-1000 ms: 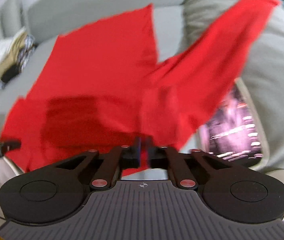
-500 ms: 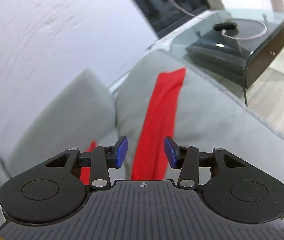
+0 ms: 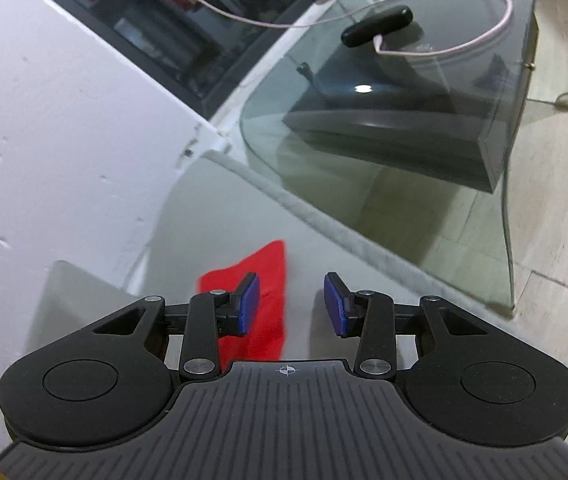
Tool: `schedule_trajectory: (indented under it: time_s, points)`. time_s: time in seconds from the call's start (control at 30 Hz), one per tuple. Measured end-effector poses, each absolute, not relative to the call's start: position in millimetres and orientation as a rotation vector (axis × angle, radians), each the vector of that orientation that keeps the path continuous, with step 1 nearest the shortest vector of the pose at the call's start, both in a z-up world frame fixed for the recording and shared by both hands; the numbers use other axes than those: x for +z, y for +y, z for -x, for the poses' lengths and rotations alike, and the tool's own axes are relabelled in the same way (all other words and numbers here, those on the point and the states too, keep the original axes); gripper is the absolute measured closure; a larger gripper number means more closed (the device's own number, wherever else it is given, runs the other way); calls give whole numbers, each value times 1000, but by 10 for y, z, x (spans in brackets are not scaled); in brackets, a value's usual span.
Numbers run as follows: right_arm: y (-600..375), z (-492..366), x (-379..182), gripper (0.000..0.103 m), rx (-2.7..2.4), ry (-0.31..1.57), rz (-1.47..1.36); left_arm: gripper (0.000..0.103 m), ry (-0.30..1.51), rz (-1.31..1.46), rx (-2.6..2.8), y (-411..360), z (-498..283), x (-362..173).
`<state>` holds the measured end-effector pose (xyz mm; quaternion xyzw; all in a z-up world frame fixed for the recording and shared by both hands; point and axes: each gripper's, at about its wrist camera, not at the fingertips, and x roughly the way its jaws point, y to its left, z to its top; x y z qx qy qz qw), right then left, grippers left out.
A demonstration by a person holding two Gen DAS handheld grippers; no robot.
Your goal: Fold clothes
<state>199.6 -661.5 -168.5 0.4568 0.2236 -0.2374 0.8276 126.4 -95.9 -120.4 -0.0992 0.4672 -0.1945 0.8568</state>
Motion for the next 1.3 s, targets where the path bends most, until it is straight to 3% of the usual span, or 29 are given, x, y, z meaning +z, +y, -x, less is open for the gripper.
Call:
schedule_trajectory:
  time_s: [0.07, 0.1, 0.13, 0.23, 0.5, 0.7, 0.83, 0.97, 1.0, 1.03, 1.1, 1.3]
  points:
    - [-6670, -2092, -1787, 61, -483, 465, -980, 58, 985, 204, -425, -1014, -1279, -1239]
    - [-6678, -2124, -1815, 70, -461, 453, -986, 58, 988, 201, -430, -1028, -1277, -1254]
    - [-6677, -2153, -1826, 87, -436, 454, -981, 58, 991, 197, -435, -1042, -1274, -1269]
    - [-6619, -2238, -1772, 96, -419, 468, -912, 59, 991, 201, -433, -1016, -1233, -1277]
    - [-5809, -1795, -839, 97, -304, 309, -543, 59, 864, 193, -368, -764, -946, -1036]
    - [-4430, -977, -123, 98, -82, 185, -202, 58, 779, 227, -237, -231, -594, -867]
    - [-3351, -426, -36, 102, 77, 162, -40, 58, 772, 282, -103, 244, -334, -890]
    - [-2950, -356, -303, 101, 119, 282, -65, 58, 810, 324, -53, 541, -119, -994]
    - [-3038, -453, -401, 95, 91, 336, -105, 58, 821, 335, -51, 554, -123, -1015]
    - [-3128, -548, -497, 77, 60, 390, -144, 58, 833, 347, -50, 564, -128, -1036]
    - [-3409, -711, -671, 63, -57, 483, -211, 57, 836, 359, -65, 533, -178, -1044]
    - [-4252, -815, -876, 63, -228, 517, -465, 56, 872, 336, -133, 274, -404, -1147]
